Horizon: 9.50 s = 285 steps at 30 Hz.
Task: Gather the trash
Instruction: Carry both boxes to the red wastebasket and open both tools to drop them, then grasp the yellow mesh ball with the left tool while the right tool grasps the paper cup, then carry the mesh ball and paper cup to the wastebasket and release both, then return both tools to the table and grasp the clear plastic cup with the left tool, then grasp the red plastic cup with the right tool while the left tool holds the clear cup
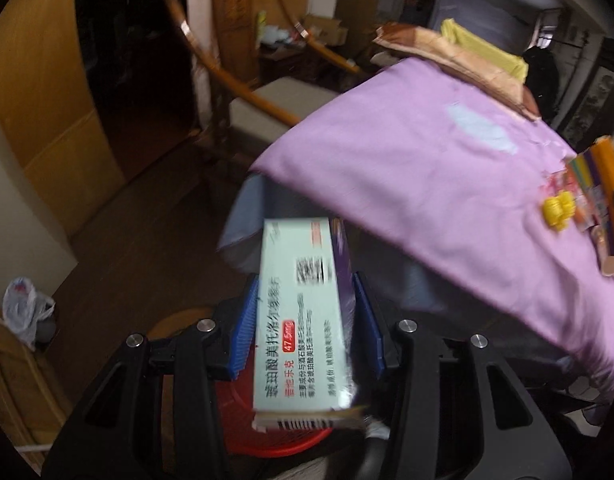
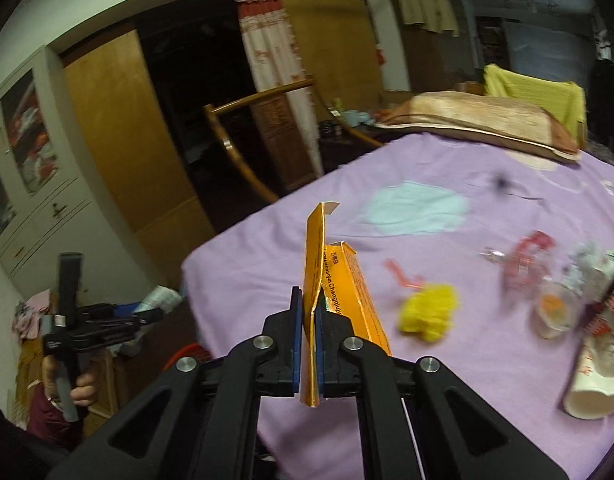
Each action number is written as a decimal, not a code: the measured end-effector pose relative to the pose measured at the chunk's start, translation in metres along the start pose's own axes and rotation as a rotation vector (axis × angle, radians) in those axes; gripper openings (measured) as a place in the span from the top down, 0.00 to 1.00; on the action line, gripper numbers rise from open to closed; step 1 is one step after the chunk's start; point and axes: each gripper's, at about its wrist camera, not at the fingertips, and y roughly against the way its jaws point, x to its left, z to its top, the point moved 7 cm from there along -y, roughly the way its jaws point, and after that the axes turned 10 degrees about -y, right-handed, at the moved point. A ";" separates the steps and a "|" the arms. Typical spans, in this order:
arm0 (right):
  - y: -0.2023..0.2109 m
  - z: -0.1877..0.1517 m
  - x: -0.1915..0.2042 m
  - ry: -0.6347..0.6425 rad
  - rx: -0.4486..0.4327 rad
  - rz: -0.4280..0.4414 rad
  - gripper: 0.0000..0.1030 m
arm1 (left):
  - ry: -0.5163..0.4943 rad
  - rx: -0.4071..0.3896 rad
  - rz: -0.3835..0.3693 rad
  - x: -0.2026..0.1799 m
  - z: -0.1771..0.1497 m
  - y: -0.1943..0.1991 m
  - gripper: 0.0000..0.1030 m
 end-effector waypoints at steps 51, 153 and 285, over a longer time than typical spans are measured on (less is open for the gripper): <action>0.109 -0.038 -0.226 -0.299 -0.204 -0.398 0.21 | -0.395 -0.027 -0.104 -0.327 0.110 -0.065 0.06; 0.020 -0.021 -0.012 -0.015 -0.040 -0.115 0.18 | -0.048 0.058 0.021 -0.024 -0.007 -0.007 0.65; 0.128 -0.048 -0.302 -0.584 -0.232 -0.404 0.70 | -0.465 -0.159 -0.391 -0.421 0.120 -0.030 0.50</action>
